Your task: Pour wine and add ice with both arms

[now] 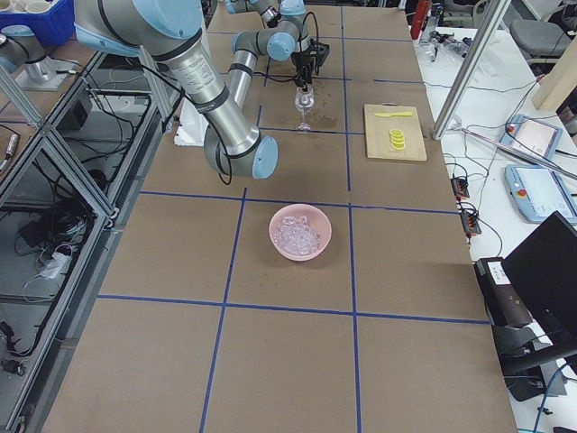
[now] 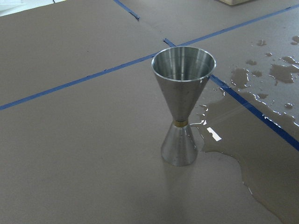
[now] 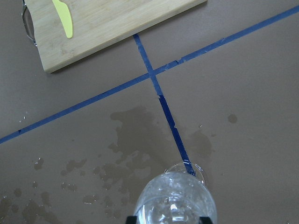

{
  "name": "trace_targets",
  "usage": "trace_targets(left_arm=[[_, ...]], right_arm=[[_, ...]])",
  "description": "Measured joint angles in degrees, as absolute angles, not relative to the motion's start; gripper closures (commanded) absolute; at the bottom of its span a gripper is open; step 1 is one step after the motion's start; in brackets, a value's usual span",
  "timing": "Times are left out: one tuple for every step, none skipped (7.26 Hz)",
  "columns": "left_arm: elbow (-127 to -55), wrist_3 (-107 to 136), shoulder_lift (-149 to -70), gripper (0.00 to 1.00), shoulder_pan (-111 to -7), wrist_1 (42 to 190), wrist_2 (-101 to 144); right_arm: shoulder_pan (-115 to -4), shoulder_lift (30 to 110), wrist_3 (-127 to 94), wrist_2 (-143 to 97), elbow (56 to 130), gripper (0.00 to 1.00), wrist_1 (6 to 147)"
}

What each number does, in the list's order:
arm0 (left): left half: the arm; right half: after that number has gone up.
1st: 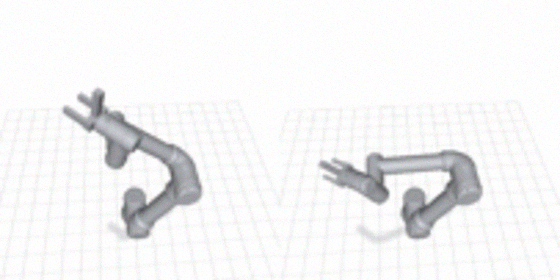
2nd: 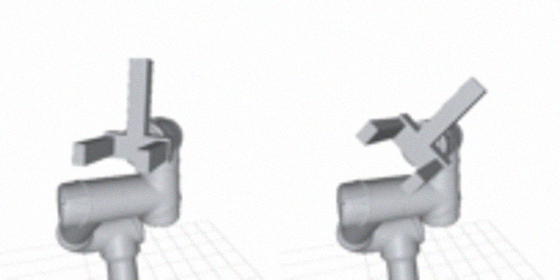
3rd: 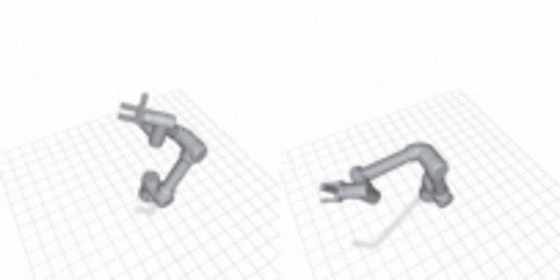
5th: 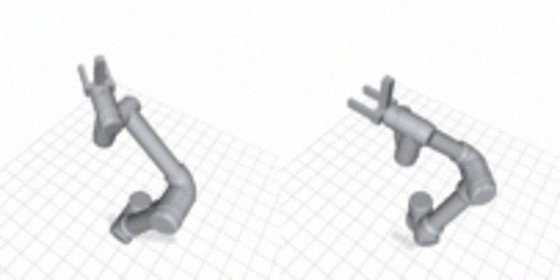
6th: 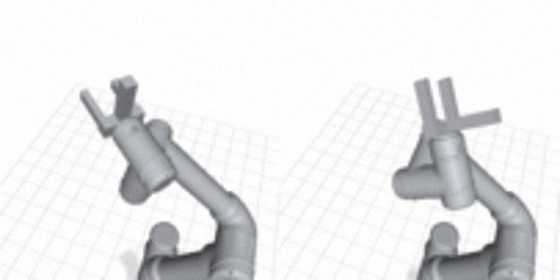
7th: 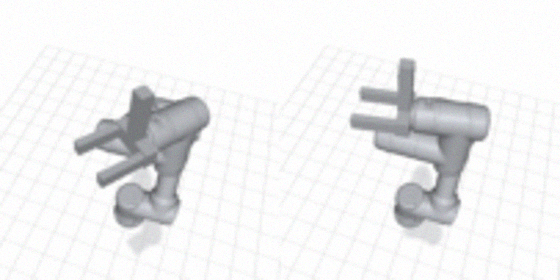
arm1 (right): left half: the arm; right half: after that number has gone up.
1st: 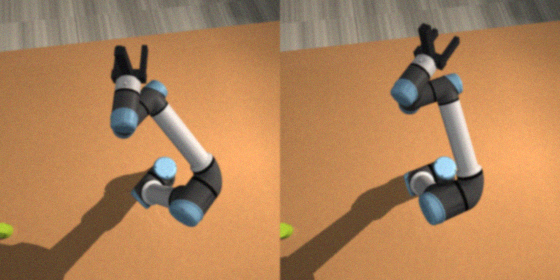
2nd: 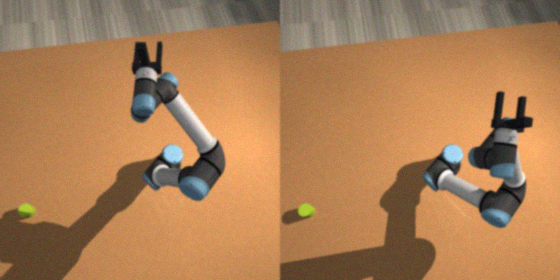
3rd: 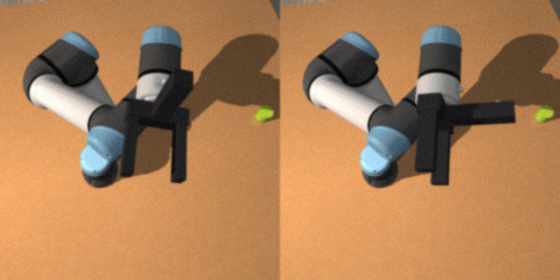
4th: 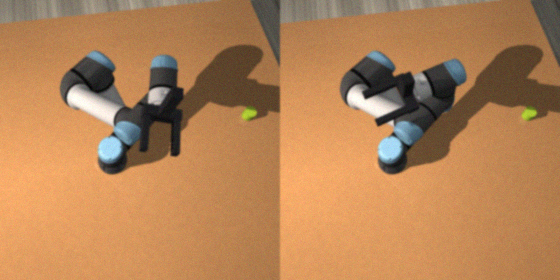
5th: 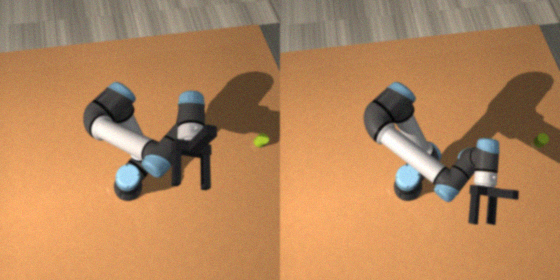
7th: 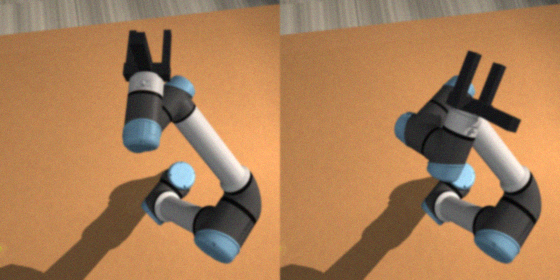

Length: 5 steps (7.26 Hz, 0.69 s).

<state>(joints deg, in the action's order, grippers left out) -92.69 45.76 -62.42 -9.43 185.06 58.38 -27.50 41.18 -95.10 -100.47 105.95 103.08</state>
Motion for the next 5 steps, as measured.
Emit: trace_targets(left_arm=[[-92.7,42.7,-62.0,0.0,-10.5,184.8,60.0],[-92.7,38.3,-61.4,0.0,-13.5,184.4,62.8],[-92.7,33.1,-61.0,0.0,-18.5,184.2,67.7],[-92.7,27.8,-61.0,0.0,-24.9,184.0,74.4],[-92.6,23.6,-61.1,0.0,-32.3,183.6,82.9]], right_arm=[[-27.5,41.4,-95.2,-100.5,106.1,0.0,103.1],[-27.7,41.8,-95.2,-100.6,106.8,0.0,103.3],[-28.1,43.8,-94.9,-100.9,109.8,0.0,104.1],[-29.4,47.8,-93.6,-101.5,114.3,0.0,105.0],[-32.0,52.0,-90.5,-103.1,118.3,0.0,105.4]])
